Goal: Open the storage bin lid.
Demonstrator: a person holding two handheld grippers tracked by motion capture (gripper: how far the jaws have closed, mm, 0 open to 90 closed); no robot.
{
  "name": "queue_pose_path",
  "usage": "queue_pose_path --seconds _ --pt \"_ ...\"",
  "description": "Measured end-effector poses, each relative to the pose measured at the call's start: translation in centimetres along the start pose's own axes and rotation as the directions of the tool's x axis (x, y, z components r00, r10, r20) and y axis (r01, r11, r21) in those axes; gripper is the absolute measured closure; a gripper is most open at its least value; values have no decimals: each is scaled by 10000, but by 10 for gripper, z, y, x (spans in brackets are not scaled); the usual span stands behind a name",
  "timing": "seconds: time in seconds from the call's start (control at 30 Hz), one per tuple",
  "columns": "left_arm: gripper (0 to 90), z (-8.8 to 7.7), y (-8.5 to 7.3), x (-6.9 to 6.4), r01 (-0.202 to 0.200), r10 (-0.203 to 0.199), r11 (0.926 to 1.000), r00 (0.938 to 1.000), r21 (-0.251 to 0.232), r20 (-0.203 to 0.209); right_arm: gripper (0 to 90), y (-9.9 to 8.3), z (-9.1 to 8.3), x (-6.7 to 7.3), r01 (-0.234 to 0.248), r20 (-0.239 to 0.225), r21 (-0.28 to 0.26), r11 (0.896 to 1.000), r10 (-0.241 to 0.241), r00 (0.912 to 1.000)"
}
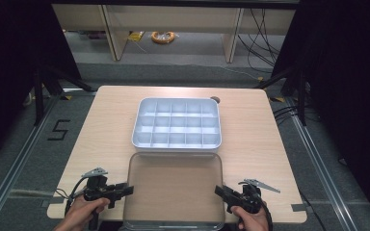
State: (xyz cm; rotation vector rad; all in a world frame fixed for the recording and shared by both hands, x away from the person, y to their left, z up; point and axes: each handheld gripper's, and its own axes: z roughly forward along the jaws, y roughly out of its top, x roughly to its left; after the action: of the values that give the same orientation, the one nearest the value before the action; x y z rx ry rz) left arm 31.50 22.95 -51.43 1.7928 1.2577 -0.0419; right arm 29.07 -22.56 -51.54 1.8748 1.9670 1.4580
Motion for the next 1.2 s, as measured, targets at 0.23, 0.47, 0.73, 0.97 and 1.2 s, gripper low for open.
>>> queue_pose_path --seconds 0.23,0.47,0.73,0.97,1.2 --pt "564 3 0 3 147 -146 9997 9999 199 -16 585 0 1 1 -329 92 276 9991 326 9994" --pt "560 5 1 3 251 -249 9992 9997 320 -64 569 1 6 0 -181 240 277 9995 174 9996" --pt "548 6 1 2 111 -104 9993 9997 362 -202 543 1 6 6 -500 349 541 9973 481 9982" --pt "471 6 1 1 61 -52 9995 9996 325 -282 454 4 9 6 -100 807 322 9994 73 9967" --pt "393 1 5 5 267 -275 9995 9974 -139 -664 466 12 1 -3 199 935 -197 9996 -180 9955"
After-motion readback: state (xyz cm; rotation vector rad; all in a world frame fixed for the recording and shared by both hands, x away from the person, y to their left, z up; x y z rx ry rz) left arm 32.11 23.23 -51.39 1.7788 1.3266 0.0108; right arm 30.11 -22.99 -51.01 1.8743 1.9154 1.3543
